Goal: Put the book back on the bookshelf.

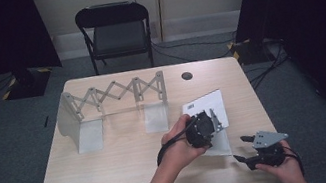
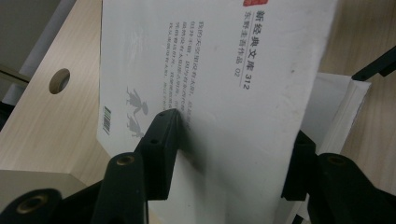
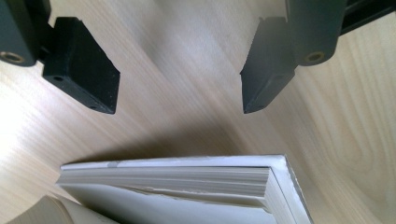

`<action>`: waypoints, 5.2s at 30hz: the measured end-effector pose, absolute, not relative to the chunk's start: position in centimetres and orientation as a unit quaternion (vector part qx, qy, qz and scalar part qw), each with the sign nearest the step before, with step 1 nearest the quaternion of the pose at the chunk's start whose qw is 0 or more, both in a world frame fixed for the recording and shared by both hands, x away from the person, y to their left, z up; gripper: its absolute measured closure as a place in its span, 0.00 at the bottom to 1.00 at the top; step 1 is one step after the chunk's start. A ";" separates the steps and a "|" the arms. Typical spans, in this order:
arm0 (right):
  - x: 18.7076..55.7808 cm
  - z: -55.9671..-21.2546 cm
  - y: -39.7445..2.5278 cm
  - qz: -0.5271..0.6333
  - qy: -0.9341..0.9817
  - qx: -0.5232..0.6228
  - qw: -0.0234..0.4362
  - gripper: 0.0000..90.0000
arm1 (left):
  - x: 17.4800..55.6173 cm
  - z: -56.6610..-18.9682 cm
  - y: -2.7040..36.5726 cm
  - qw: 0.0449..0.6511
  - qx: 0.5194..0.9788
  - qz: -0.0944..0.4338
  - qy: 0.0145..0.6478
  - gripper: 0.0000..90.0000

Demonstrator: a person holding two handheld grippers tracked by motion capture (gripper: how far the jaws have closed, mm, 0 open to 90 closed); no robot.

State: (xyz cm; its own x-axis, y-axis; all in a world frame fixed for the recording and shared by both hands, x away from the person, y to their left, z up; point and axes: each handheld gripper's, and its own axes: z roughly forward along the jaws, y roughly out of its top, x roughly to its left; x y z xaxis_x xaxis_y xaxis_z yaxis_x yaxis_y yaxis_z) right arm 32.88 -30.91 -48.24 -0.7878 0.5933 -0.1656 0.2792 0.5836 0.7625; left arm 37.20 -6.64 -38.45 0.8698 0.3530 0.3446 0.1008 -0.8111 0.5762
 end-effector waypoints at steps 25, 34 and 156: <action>33.3 -47.2 -28.9 0.392 0.862 0.227 0.228 0.32 | 35.9 -35.8 -7.6 0.258 0.937 0.196 0.129 0.59; 33.5 -46.9 -28.5 0.392 0.862 0.220 0.234 0.32 | 36.1 -35.7 -7.9 0.255 0.939 0.189 0.132 0.58; 37.0 -37.5 -26.5 0.332 0.901 0.142 0.242 0.75 | 37.4 -36.3 -0.3 0.307 0.925 0.111 0.196 0.18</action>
State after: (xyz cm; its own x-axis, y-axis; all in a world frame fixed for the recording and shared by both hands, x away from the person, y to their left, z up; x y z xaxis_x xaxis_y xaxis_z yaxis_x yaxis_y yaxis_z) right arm 36.95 -26.45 -37.54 -0.8426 0.4162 -0.3418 0.0945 0.7391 0.6670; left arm 37.39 -0.31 -36.25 0.8984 0.4309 0.0845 0.2949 -0.7346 0.6111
